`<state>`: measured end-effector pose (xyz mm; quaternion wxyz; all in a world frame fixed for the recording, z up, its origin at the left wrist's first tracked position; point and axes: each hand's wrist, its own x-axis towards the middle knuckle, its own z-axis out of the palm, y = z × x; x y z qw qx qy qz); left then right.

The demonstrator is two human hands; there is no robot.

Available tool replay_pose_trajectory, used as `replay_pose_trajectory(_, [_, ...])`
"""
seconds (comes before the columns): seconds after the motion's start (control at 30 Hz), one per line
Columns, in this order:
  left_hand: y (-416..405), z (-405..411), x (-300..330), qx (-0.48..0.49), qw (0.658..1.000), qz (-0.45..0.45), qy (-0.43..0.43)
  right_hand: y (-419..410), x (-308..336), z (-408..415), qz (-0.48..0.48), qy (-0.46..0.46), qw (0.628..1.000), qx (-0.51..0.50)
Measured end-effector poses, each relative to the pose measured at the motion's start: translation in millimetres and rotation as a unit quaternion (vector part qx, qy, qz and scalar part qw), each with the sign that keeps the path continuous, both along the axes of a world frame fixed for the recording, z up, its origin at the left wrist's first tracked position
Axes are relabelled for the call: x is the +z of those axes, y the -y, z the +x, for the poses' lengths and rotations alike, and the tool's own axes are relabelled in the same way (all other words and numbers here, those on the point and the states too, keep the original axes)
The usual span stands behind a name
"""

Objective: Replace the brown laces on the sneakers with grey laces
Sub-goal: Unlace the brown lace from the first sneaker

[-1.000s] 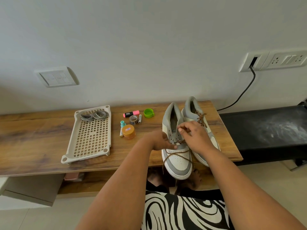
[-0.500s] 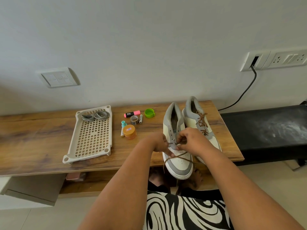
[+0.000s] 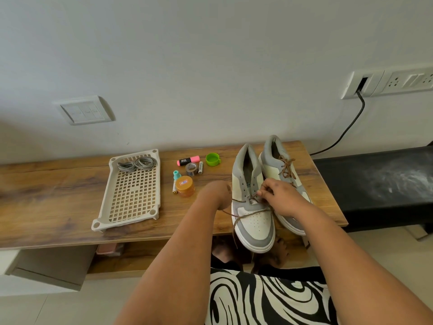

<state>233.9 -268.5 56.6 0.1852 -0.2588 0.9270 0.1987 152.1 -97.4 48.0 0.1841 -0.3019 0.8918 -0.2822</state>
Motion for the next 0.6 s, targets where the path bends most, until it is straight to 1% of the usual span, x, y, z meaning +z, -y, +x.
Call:
replay_pose_trajectory(0.1, [1, 1, 4, 0.047, 0.998, -0.035, -0.021, 0, -1, 1, 0.0, -0.021, 1.0, -0.016])
replay_pose_trajectory(0.17, [2, -1, 6, 0.066, 0.995, -0.039, -0.057, 1, -1, 2, -0.002, -0.049, 0.999, -0.005])
replay_pose_trajectory(0.23, [1, -2, 7, 0.054, 0.996, -0.014, -0.075, 2, -1, 6, -0.014, -0.07, 0.997, 0.026])
replay_pose_trajectory(0.3, [-3, -3, 7, 0.035, 0.996, 0.036, -0.075, 4, -2, 8, -0.01, -0.087, 0.995, 0.057])
replay_pose_trajectory(0.4, [-12, -6, 0, 0.05, 0.99, 0.072, -0.106, 9, -3, 12, 0.037, -0.133, 0.988, 0.076])
replay_pose_trajectory(0.5, [-18, -10, -5, 0.091, 0.984, 0.075, -0.136, 12, -6, 12, 0.077, -0.149, 0.982, 0.083])
replay_pose_trajectory(0.6, [-16, -12, -9, 0.077, 0.987, 0.062, -0.128, 12, -11, 12, 0.067, -0.129, 0.987, 0.075])
